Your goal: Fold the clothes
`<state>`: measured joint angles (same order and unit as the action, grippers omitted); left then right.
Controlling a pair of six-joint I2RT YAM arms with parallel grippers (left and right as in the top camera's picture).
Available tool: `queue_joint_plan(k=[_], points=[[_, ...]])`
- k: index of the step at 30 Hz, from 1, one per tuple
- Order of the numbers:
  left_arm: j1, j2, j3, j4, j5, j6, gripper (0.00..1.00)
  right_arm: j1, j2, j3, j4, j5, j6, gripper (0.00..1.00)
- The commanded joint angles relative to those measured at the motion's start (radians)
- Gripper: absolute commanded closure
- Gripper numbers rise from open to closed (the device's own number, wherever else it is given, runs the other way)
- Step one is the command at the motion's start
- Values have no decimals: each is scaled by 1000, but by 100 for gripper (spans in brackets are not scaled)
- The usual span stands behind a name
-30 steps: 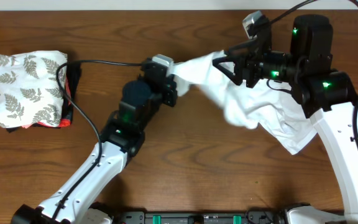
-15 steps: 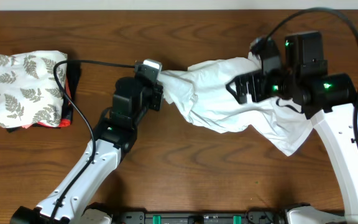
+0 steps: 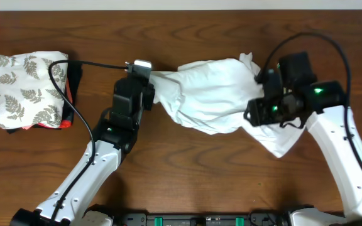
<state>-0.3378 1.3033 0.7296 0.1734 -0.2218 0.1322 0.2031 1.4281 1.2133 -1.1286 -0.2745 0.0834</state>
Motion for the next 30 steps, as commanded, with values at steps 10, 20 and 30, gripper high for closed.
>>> queue_joint_plan(k=[10, 20, 30], points=[[7, -9, 8, 11, -60, 9, 94, 84, 15, -256, 140, -111, 100, 43], [7, -9, 8, 11, -60, 9, 94, 97, 27, -388, 356, 77, 208, 43], [7, -10, 8, -1, -60, 9, 94, 85, 145, -416, 502, 226, 209, 43]])
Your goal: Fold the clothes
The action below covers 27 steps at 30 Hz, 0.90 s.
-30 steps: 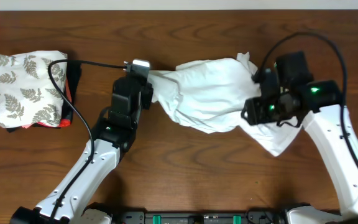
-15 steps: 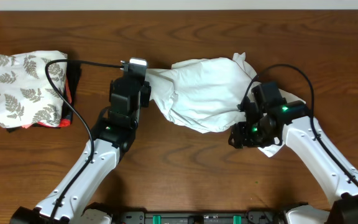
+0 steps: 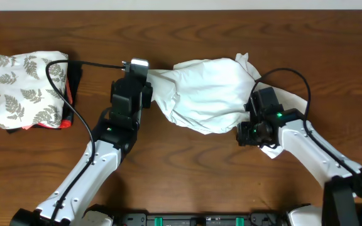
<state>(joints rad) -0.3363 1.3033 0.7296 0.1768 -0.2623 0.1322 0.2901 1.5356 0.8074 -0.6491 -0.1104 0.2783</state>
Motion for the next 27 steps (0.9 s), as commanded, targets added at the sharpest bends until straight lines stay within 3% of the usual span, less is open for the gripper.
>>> queue_joint_plan(k=[1, 11, 17, 27], points=[[6, -10, 8, -7, -19, 9, 94, -8, 52, -10, 47, 62, 13, 43], [6, -10, 8, -10, -19, 5, 94, -126, 95, -10, 352, 214, -26, 42], [6, -10, 8, -22, -19, 5, 94, -238, 95, -10, 515, 203, -58, 44], [6, -10, 8, -26, -19, 5, 94, -269, 84, -9, 465, -210, -120, 33]])
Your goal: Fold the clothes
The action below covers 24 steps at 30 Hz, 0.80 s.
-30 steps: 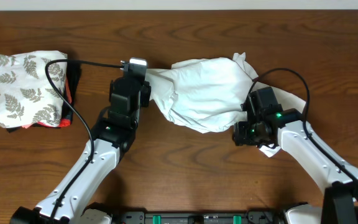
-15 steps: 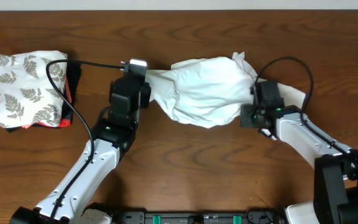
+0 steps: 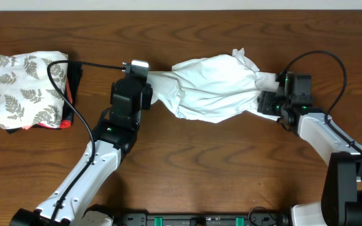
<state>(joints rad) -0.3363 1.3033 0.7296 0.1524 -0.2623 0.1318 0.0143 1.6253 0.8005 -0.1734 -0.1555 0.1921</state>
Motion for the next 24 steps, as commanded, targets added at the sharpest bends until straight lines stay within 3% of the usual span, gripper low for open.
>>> queue_joint_plan(k=[1, 12, 24], points=[[6, -10, 8, -3, -19, 5, 94, 11, -17, -2, -20, -208, -36, 33], [6, -10, 8, -18, -19, 5, 94, 134, -232, -2, -168, -237, -123, 28], [6, -10, 8, -18, -19, 5, 94, 300, -61, -3, -163, -6, -122, 27]])
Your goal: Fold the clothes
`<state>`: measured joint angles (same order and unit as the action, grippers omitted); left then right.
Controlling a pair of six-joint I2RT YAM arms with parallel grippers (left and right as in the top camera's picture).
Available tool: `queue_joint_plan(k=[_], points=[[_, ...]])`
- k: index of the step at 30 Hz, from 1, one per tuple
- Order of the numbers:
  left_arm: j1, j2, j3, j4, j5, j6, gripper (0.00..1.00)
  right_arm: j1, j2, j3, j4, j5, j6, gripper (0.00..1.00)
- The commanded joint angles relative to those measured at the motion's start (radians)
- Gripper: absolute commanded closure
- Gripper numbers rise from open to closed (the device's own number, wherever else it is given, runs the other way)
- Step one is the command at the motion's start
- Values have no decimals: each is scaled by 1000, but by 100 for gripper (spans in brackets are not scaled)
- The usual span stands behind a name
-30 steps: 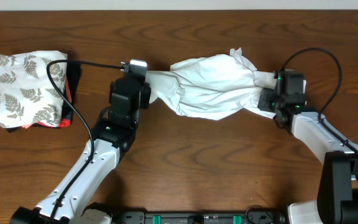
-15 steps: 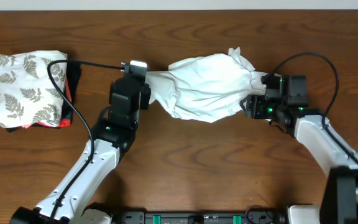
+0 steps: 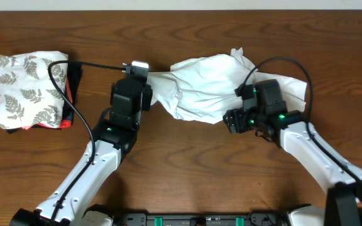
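A crumpled white garment lies across the middle of the table. My left gripper is shut on its bunched left end. My right gripper sits at the garment's lower right edge, pointing left, and appears shut on a fold of the cloth, though the wrist body hides the fingertips. A loose flap of the same garment spreads out behind the right wrist.
A folded stack topped by a fern-print cloth, with red and black pieces under it, sits at the far left. A black cable runs from the stack side to the left wrist. The wooden table is bare in front.
My right gripper has moved left and toward the front, from the garment's stretched right end to its lower right edge. The cloth has gone slack, and a flap now lies behind the wrist. The left gripper held still.
My left gripper held the garment's left end throughout. The right gripper was at the garment's lower right, then lower under it, then out at the right end with the cloth pulled taut between both grippers. Now it is back in over the lower right edge.
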<state>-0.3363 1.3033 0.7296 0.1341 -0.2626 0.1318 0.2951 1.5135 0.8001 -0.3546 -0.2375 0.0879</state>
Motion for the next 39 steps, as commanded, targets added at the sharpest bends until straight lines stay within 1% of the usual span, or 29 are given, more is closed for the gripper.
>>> queue_joint_plan(k=[1, 5, 10, 12, 14, 16, 17, 20, 21, 24, 27, 30, 33, 36, 39], points=[[6, -10, 8, 1, -19, 5, 94, 23, 69, -3, 34, 91, -19, 26], [6, -10, 8, 1, -19, 5, 94, 26, 141, -3, 114, 153, -19, 25], [6, -10, 8, 1, -19, 5, 94, 27, 188, -3, 169, 151, -19, 26], [6, -10, 8, 1, -19, 5, 94, 28, 198, -3, 178, 139, -19, 28], [6, -10, 8, 1, -19, 5, 94, 28, 203, -3, 188, 109, -19, 34], [6, -10, 8, 1, -19, 5, 94, 28, 204, -3, 200, 89, -18, 43], [6, -10, 8, 1, -19, 5, 94, 28, 204, -3, 207, 78, -18, 53], [6, -10, 8, 1, -19, 5, 94, 28, 204, -3, 223, 49, -13, 95], [6, -10, 8, 1, -19, 5, 94, 28, 204, -3, 224, 45, -10, 99], [6, -10, 8, 2, -19, 5, 94, 28, 199, -2, 205, 40, -3, 99], [6, -10, 8, 7, -19, 6, 94, 28, 165, 6, 157, -17, -3, 99], [6, -11, 8, 22, -19, 6, 94, 26, 80, 53, 30, -88, -15, 99], [6, -11, 8, 32, -19, 6, 94, 26, -33, 144, -126, -91, -63, 99], [6, -11, 8, 27, -19, 6, 94, 13, -129, 245, -213, -38, -66, 99], [6, -11, 8, 23, -19, 6, 94, -19, -209, 328, -241, 87, -13, 99]])
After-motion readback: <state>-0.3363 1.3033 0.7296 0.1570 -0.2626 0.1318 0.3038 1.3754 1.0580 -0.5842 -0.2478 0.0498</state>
